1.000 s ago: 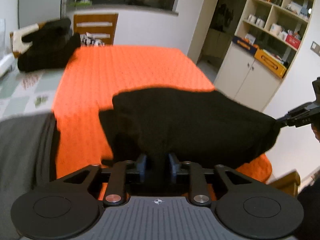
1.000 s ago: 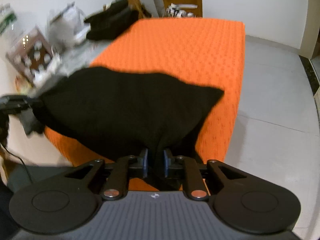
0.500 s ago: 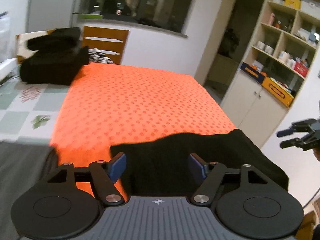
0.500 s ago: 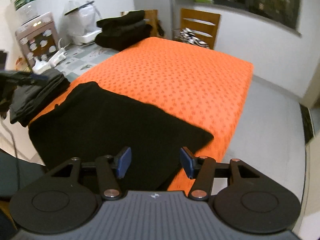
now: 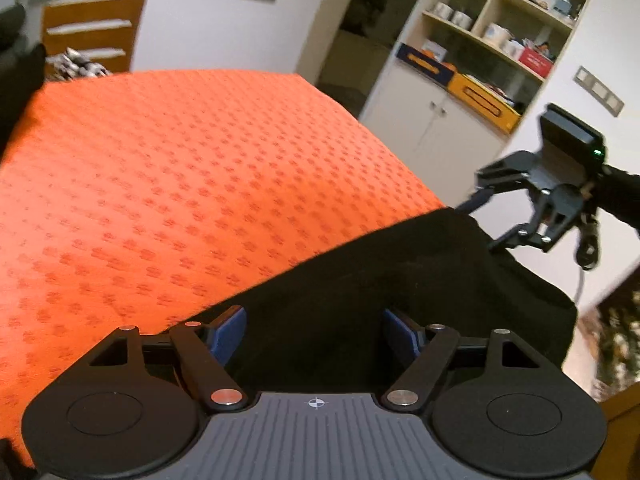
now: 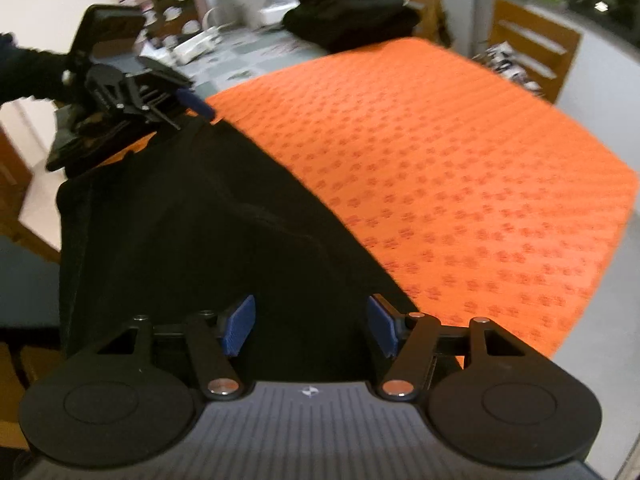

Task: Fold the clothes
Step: 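Lift the folded garment off the table with both tools, holding it stretched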

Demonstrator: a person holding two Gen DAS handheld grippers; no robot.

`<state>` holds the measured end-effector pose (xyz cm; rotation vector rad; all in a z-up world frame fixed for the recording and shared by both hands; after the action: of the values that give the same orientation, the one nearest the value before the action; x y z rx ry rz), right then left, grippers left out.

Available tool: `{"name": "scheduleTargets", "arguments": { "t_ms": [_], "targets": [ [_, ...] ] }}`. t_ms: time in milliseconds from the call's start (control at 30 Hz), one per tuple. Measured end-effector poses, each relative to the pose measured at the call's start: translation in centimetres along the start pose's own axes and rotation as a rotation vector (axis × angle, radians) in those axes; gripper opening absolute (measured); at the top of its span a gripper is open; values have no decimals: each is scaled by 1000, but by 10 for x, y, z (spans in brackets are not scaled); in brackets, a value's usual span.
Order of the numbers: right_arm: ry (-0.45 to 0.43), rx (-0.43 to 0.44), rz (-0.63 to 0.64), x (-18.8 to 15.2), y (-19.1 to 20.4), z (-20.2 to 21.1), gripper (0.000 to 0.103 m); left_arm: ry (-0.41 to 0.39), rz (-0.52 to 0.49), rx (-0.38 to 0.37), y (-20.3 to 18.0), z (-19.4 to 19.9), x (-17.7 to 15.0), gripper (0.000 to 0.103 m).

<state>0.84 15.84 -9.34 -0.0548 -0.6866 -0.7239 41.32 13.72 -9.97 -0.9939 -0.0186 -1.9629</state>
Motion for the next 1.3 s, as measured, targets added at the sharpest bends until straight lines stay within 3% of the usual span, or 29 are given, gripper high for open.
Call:
{"name": "scheduleTargets", "arguments": {
  "t_ms": [67,100,133,167,200,233,300,633,767,900,1100,1300],
  "targets": [
    [10,37,-14,0,-3,-3,68,28,-3,-30,4,-8,2,75],
    [16,55,-22,1,-5,-4,68,42,-4,-46,6,-12,3,66],
    [21,74,-29,1,-6,-5,61,55,-6,-61,8,-15,4,58],
    [26,92,-36,1,-8,-7,53,69,-7,-76,10,-19,5,44],
    [31,111,-43,1,-9,-8,28,83,-8,-91,12,-23,6,26],
    [36,129,-50,1,-11,-9,11,93,-10,-104,13,-25,7,18],
    [37,151,-61,1,-12,-9,8,53,-22,-103,3,-8,7,10],
    [-64,49,-31,-21,70,87,7,-134,-107,-121,-89,107,-24,8],
    [-90,24,-34,-32,116,121,6,-176,-93,-124,-123,147,-43,7],
    [-92,26,-59,-46,156,149,6,-162,-61,-140,-147,173,-61,7],
    [-43,59,-88,-64,204,169,6,-159,42,-165,-155,193,-83,7],
    [-57,-4,-124,-58,202,166,7,-191,62,-130,-140,180,-76,7]
  ]
}}
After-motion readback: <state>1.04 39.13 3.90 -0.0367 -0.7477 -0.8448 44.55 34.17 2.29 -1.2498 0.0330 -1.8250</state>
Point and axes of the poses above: each gripper's, at about its wrist camera, not at the fingertips, and z roughly against the way its jaws point, y to its left, x to its top, the point moved 1 cm from there along -z, roughly the way its jaws point
